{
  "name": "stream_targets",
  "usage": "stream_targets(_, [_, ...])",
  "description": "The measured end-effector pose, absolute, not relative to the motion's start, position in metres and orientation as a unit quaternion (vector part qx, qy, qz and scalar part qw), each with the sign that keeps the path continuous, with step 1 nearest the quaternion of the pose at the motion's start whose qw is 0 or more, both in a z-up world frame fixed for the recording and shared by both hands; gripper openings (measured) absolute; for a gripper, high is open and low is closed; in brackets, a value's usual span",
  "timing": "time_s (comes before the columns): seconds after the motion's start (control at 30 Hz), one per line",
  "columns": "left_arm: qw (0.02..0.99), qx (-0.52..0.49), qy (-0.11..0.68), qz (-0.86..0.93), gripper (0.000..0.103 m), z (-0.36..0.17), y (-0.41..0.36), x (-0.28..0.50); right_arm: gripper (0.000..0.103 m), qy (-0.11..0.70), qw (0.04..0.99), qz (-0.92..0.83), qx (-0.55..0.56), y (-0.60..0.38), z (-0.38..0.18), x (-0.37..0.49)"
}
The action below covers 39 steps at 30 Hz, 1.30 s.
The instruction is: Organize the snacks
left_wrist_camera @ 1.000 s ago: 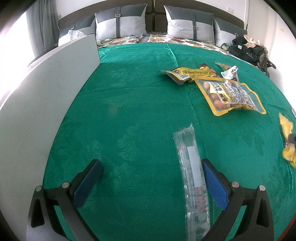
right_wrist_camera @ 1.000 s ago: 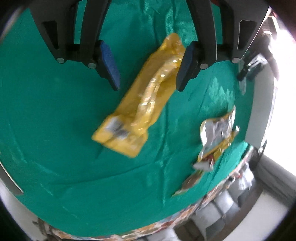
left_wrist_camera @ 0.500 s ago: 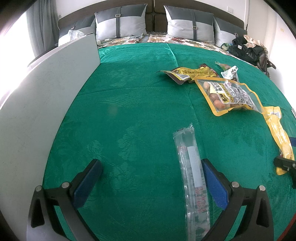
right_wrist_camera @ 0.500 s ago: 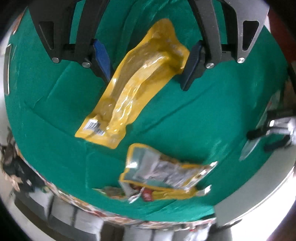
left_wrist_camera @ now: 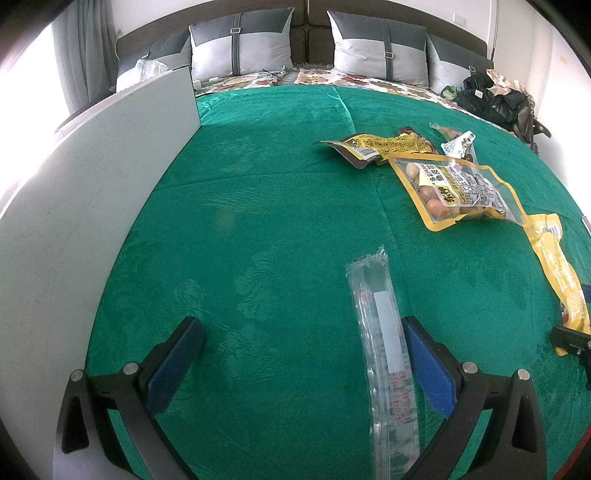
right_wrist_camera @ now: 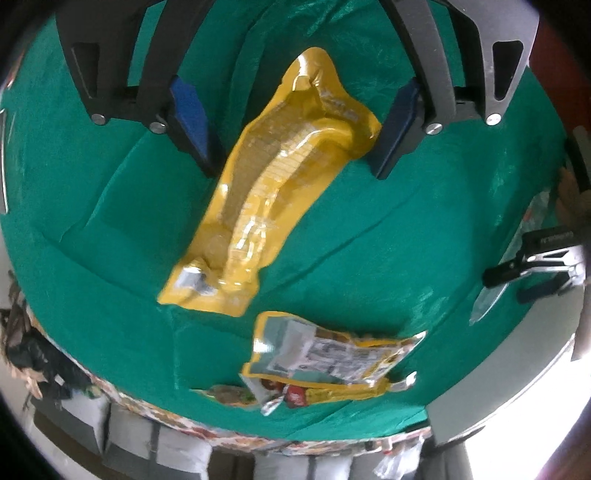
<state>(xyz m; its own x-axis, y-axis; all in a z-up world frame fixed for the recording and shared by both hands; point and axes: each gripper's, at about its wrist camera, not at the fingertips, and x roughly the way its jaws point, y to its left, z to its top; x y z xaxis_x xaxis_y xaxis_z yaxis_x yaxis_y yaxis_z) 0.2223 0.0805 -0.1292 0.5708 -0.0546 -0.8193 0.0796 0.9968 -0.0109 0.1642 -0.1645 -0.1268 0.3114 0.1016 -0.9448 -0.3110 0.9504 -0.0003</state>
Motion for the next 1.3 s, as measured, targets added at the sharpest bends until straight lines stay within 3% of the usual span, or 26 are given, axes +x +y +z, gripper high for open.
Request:
stream_targets(0.4, [0.886, 0.014, 0.461, -0.038, 0.103, -0.130, 0.081, 0.222, 0.089, 0.585, 0.791, 0.141, -0.111, -0.176, -0.124, 0.165])
stream_targets(0.6, [0.886, 0.014, 0.461, -0.038, 0.103, -0.130, 0.081, 0.222, 0.089, 0.568, 0.795, 0.098, -0.188, -0.190, -0.113, 0.161])
stream_targets(0.87, [0.886, 0.014, 0.461, -0.038, 0.103, -0.130, 0.081, 0.223, 0.089, 0.567, 0.813, 0.112, -0.071, -0.209, -0.094, 0.152])
stream_targets(1.3, [0.886, 0.014, 0.461, -0.037, 0.103, -0.130, 0.081, 0.223, 0.089, 0.571, 0.811, 0.078, -0.100, -0.190, -0.123, 0.174])
